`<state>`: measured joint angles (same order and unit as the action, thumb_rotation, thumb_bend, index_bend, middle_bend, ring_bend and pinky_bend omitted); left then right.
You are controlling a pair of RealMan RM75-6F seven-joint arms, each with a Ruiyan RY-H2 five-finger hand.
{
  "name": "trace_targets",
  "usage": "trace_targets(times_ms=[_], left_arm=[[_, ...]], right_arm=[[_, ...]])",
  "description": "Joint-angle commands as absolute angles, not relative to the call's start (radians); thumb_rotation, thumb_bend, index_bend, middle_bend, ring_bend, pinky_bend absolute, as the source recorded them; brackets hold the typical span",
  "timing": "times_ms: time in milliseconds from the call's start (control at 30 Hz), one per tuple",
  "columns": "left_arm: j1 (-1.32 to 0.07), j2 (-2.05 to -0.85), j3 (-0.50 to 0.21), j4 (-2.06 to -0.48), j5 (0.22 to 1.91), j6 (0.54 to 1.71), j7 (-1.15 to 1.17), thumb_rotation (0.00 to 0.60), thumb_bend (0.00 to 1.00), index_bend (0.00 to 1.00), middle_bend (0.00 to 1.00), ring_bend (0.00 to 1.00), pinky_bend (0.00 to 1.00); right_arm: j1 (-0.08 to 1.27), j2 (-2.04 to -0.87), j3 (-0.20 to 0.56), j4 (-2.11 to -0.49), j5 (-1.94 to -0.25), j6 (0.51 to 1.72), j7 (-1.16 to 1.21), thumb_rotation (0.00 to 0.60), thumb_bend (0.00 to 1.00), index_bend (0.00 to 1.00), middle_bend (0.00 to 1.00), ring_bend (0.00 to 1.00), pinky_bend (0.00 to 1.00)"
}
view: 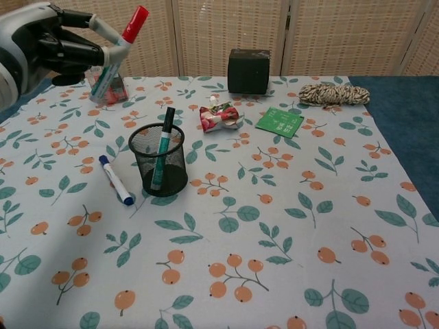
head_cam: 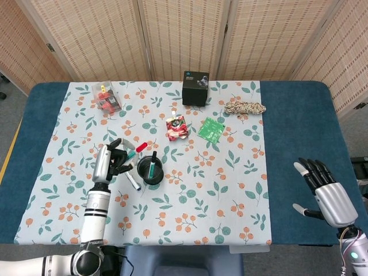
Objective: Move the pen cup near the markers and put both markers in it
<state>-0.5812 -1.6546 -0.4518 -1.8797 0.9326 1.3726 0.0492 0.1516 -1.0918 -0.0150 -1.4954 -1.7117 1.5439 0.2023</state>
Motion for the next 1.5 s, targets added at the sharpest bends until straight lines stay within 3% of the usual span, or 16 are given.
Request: trace_targets(times_ms=[33, 633, 1333, 1400, 1500], left_arm=[[-0.622, -1.72, -0.463, -1.82, 0.933, 1.354, 0.025, 0.6, 0.39, 0.58, 1.0, 0.97, 1.0], [-0.653, -1.931, -0.403, -1.579, 1.034, 1.321, -0.1, 0.6, 0.39, 0.57, 1.0, 0.97, 1.0], [-0.58, -1.913, -0.411, -1.48, 1.089, 1.283, -0.287, 0.6, 0.39, 0.58, 1.0, 0.97, 1.0], [-0.575, -1.911, -0.409, -1.469, 1.084, 1.267, -0.304, 0.6, 0.39, 0.56, 1.0, 0.97, 1.0], [-0.569, -1.899, -0.401, -1.457, 1.083, 1.235, -0.325, 0.6, 0.34, 0.46, 1.0, 0.95, 0.98]], right_arm=[[0.148, -1.088, -0.015, -1.49, -1.715, 1.553, 0.214, 0.6, 0.07, 0.0, 0.0, 0.0, 0.0], [0.123, -1.078, -0.02, -1.478, -1.733, 1.603, 0.25, 0.6, 0.07, 0.0, 0.0, 0.0, 0.0], [0.121, -1.096, -0.02, -1.487, -1.733, 1.587, 0.197, 0.6, 0.07, 0.0, 0.0, 0.0, 0.0], [0.122, -1.097, -0.019, -1.489, -1.732, 1.584, 0.194, 0.6, 0.07, 0.0, 0.0, 0.0, 0.0], [0.121, -1.099, -0.019, -1.491, -1.732, 1.585, 0.189, 0.6, 0.07, 0.0, 0.0, 0.0, 0.0]])
